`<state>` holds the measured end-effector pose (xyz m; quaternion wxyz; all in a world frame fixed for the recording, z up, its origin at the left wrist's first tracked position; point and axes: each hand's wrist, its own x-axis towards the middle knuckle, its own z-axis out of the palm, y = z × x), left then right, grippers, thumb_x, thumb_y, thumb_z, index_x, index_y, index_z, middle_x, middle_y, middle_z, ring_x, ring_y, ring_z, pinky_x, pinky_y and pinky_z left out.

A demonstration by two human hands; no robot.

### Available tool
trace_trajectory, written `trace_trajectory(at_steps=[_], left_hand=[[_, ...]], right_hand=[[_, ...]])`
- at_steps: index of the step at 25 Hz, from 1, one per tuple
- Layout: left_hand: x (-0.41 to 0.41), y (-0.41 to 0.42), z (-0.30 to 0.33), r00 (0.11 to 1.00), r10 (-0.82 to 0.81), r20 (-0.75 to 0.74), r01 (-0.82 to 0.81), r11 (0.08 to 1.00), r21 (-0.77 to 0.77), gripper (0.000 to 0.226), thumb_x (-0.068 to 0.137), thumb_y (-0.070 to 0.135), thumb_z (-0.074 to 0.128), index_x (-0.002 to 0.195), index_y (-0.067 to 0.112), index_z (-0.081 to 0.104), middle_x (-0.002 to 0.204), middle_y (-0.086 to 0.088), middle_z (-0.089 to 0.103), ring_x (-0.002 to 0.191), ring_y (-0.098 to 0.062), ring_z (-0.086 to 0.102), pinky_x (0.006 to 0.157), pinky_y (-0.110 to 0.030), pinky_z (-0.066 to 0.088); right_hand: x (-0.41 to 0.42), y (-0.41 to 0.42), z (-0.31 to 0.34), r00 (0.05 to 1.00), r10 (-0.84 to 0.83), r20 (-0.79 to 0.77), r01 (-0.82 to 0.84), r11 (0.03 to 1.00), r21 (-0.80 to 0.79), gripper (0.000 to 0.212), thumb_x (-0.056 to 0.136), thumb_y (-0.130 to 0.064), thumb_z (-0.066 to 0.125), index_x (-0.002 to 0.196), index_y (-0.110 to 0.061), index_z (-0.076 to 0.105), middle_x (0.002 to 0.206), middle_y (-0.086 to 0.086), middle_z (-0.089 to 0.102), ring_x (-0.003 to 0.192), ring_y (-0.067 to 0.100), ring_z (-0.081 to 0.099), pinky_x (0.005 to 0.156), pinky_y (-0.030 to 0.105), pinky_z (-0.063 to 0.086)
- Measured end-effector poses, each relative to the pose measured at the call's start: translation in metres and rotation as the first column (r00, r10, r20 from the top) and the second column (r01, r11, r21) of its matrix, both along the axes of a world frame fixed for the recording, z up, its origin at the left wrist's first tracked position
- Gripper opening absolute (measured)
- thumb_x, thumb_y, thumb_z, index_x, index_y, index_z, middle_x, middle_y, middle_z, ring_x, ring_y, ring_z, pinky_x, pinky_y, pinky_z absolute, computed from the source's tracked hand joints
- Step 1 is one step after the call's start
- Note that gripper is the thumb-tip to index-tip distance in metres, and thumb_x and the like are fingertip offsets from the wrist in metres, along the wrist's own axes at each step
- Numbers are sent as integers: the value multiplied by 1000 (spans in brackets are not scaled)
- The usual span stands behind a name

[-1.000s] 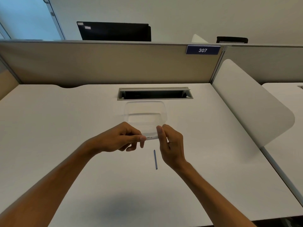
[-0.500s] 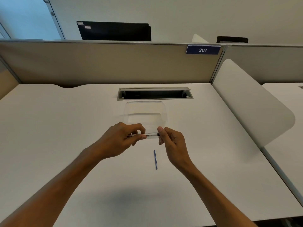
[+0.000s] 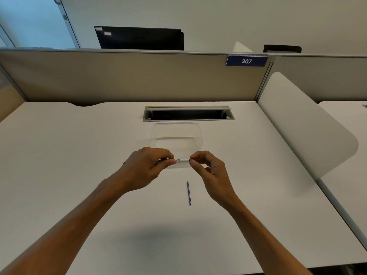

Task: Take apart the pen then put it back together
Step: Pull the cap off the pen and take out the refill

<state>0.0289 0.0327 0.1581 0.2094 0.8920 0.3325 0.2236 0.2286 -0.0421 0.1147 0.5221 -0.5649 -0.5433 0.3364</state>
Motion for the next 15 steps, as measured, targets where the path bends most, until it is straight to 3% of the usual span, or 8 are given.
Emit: trace_trajectory(at_steps=[3, 7, 10, 15], left_hand=[[0, -2, 3, 1000, 3, -12, -3, 1000, 5, 36, 87, 48, 43, 99, 23, 67, 74, 14, 61, 65, -9, 53, 55, -19, 37], [1, -5, 6, 1000, 1, -17, -1, 1000, -2, 36, 86, 47, 44, 99, 23, 68, 73, 21, 56, 70, -2, 54, 56, -15, 33], [0, -5, 7, 1000, 5, -26, -5, 1000, -15, 32, 87, 45, 47, 99, 22, 68, 73, 27, 51, 73, 4, 54, 57, -14, 32], [-2, -5, 6, 998, 1, -55, -4, 999, -40, 33, 82, 50, 55, 101, 25, 65, 72, 18, 56, 62, -7, 54, 57, -16, 38]], right_hand=[[-1, -1, 0, 999, -34, -17, 34, 999, -7, 17, 90, -36, 63, 97, -21, 66, 91, -10, 70, 89, 9, 66, 70, 19, 51], [-2, 0, 5, 998, -55, -19, 55, 998, -1, 34, 96, -39, 54, 77, -15, 70, 70, -4, 69, 71, 9, 64, 67, 13, 47], [0, 1, 7, 1000, -5, -8, 5, 1000, -6, 34, 93, -36, 55, 76, -12, 72, 67, -2, 68, 63, 3, 61, 64, 13, 46], [4, -1, 6, 999, 47, -5, -48, 998, -41, 33, 88, -44, 56, 82, -16, 72, 72, -6, 69, 69, 2, 60, 65, 16, 42]])
